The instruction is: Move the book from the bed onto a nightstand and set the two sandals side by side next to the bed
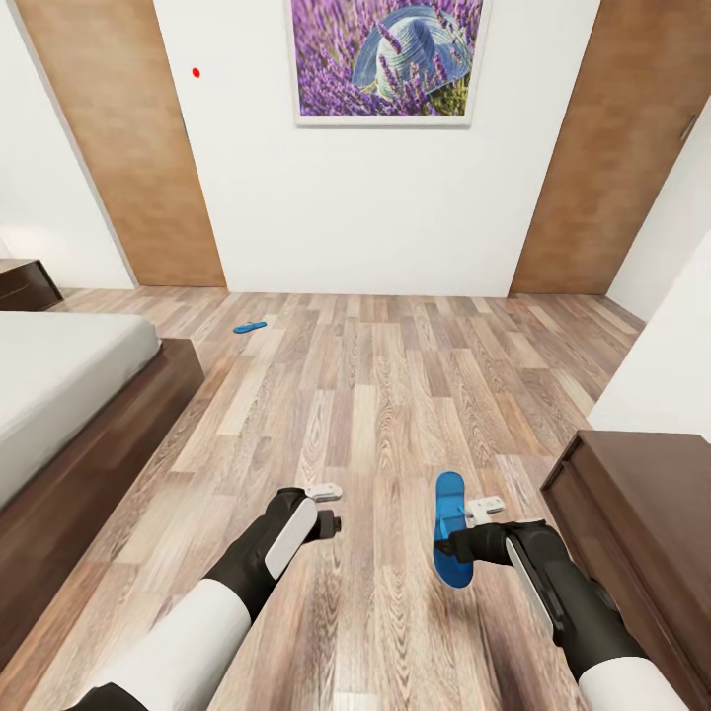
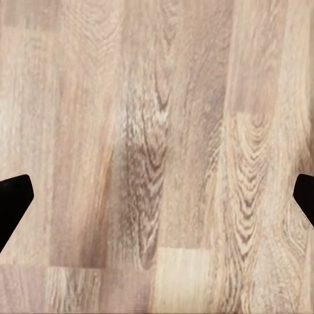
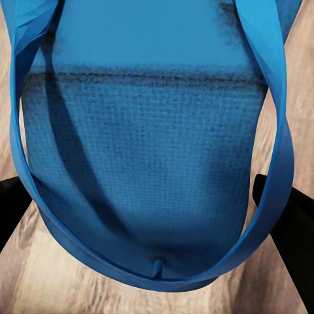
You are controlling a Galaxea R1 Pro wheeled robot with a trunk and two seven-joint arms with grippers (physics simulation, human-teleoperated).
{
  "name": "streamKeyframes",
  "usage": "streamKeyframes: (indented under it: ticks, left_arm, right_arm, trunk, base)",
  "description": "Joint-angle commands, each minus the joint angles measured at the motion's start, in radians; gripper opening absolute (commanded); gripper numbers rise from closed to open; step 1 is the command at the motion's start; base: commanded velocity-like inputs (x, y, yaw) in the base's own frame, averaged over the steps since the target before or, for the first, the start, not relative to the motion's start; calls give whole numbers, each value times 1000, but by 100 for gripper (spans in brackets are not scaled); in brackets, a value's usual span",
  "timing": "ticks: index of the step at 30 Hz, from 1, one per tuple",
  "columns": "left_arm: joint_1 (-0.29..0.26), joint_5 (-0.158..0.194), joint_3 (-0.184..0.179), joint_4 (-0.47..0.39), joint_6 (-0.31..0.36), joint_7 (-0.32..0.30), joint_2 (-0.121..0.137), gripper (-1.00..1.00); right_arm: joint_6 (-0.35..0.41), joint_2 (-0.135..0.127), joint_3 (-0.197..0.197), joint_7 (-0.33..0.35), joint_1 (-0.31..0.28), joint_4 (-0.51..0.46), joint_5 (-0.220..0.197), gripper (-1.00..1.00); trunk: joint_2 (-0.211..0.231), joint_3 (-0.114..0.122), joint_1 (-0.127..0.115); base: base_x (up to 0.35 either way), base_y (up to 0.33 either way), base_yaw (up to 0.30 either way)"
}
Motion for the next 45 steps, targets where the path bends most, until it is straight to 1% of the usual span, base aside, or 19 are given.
streamKeyframes:
  ticks: [1, 9, 17, 32, 45]
  left_arm:
    - [0, 10, -1, -1, -5, 8, 0, 100]
    - [0, 10, -1, 1, -13, -2, 0, 100]
    - [0, 9, -1, 25, -15, -8, 0, 100]
    - [0, 8, -1, 33, -16, -37, 0, 100]
    - [0, 8, -3, 33, -17, -40, 0, 100]
  right_arm:
    - [3, -1, 1, 6, -1, -1, 8, -100]
    - [2, -1, 1, 6, -1, -1, 8, -100]
    - [1, -1, 1, 6, -1, -1, 8, -100]
    - [0, -1, 1, 6, -1, -1, 9, -100]
    - [0, -2, 1, 6, -1, -1, 10, -100]
  trunk:
    - [0, -1, 0]
    - [0, -1, 0]
    - [0, -1, 0]
    - [0, -1, 0]
    - [0, -1, 0]
  base:
    - [0, 0, -3]
    - [0, 0, -1]
    - [11, 11, 0]
    - [182, 111, 0]
    - [55, 7, 0]
